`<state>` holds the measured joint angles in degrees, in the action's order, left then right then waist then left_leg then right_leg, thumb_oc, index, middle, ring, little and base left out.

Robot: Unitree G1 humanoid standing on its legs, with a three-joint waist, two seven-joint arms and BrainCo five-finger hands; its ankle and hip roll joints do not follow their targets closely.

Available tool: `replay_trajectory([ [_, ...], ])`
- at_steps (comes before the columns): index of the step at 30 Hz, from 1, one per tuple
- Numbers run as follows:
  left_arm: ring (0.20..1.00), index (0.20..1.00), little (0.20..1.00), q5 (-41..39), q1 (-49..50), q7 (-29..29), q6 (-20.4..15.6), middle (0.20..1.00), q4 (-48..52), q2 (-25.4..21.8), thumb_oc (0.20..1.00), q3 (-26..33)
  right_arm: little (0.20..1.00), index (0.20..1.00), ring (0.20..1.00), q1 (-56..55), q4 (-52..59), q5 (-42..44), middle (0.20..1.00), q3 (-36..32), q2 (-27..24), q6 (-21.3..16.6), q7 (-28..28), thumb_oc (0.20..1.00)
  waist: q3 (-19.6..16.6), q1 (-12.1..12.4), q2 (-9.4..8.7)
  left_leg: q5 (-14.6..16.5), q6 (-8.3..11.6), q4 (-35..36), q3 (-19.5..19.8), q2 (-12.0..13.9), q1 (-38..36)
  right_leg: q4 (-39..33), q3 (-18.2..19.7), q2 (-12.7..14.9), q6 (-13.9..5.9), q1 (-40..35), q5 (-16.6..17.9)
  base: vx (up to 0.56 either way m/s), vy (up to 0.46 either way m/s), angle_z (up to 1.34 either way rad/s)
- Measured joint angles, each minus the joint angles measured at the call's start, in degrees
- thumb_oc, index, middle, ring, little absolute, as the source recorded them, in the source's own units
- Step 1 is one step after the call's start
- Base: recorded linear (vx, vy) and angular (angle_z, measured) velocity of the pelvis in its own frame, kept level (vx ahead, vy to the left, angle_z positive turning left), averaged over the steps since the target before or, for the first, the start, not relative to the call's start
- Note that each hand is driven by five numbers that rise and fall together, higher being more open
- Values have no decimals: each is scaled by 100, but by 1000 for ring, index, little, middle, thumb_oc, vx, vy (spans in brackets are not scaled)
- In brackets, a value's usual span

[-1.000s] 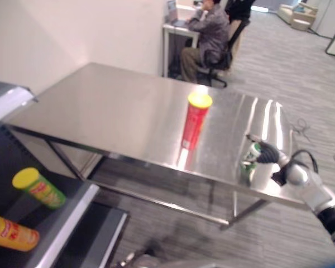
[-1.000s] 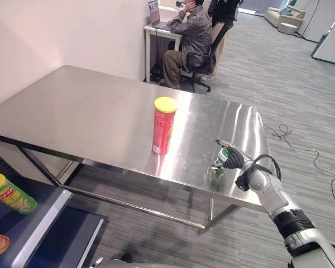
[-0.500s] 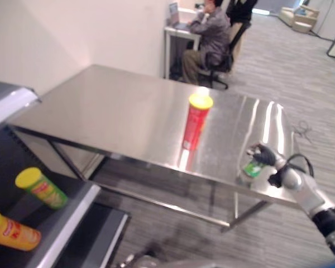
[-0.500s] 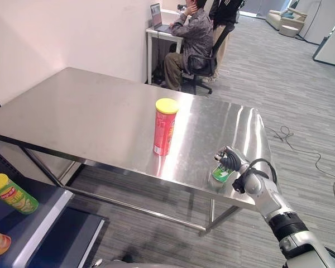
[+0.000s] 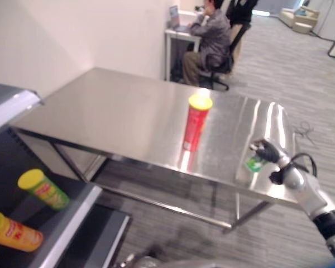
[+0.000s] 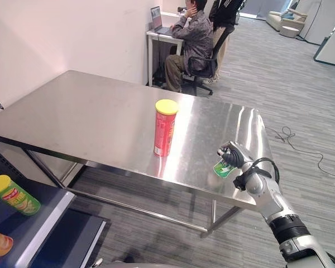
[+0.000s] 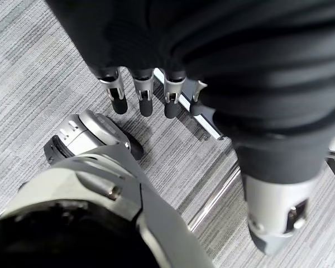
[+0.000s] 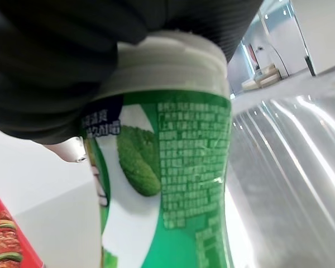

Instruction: Put the goods on the table back onto the shelves and tidy them up.

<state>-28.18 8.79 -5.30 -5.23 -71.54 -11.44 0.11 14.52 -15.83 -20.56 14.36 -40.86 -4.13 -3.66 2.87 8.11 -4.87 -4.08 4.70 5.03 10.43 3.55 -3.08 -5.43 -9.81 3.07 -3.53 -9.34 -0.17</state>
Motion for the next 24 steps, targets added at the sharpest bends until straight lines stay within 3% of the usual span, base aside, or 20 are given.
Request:
replay_trajectory([
  [8,1000,1000,1000,33,7,15,-15,1000,119,52,1000,45,200,200,200,-208,983,-1005,200,-573,-170,-16,-199,200,14,36,4,13,-53,0,-5,-109,35,1,-5,106,-25,34,0,-40,82,0],
  [14,1000,1000,1000,65,12,10,-46,1000,109,41,1000,124,200,200,200,-309,1657,-1264,200,-892,-291,-25,-332,200,56,46,-42,5,-133,-1,-146,-183,111,56,127,171,-129,187,71,-100,46,-11],
  [18,1000,1000,1000,63,-186,17,-38,1000,39,57,1000,221,200,200,200,-192,1788,-1259,200,-816,-290,-35,-310,200,407,21,68,10,-269,-1,-182,-97,199,794,199,186,-198,678,119,-128,-74,-20],
  [19,1000,1000,1000,61,-225,27,-36,1000,37,92,1000,225,200,200,200,-194,1823,-1261,200,-829,-307,-28,-286,200,514,33,168,-65,-375,4,-137,-51,237,939,267,214,-260,717,41,-59,-141,25],
  [20,1000,1000,1000,60,-291,68,-44,1000,84,161,1000,227,200,200,200,-234,1886,-1259,200,-884,-360,-19,-273,200,563,1,296,-64,-377,-25,10,-2,233,1577,517,281,-243,854,-268,-57,-110,46],
  [21,1000,1000,1000,60,-280,63,-61,1000,163,143,1000,215,200,200,200,-314,1973,-1257,200,-924,-431,-20,-237,200,553,18,354,-56,-367,-66,99,-9,290,1770,585,369,-319,884,-289,-59,-192,62],
  [22,1000,1000,1000,62,-286,63,-93,1000,216,95,1000,201,200,200,200,-374,2087,-1256,200,-998,-470,-28,-204,200,583,49,377,-74,-393,-125,170,-22,364,1852,674,527,-333,865,-268,-44,-248,44],
  [23,1000,1000,1000,60,-285,67,-109,1000,246,80,1000,201,200,200,200,-376,2177,-1255,200,-1058,-474,-56,-184,200,571,111,264,-110,-442,-123,179,-30,403,1930,773,651,-335,878,-260,-9,-390,48],
  [24,1000,1000,1000,60,-258,80,-97,1000,308,-6,1000,214,200,200,200,-613,2388,-1253,200,-1289,-479,-84,-177,200,570,212,244,-112,-431,-183,406,-19,493,1939,1169,615,-355,730,-350,-75,-361,62],
])
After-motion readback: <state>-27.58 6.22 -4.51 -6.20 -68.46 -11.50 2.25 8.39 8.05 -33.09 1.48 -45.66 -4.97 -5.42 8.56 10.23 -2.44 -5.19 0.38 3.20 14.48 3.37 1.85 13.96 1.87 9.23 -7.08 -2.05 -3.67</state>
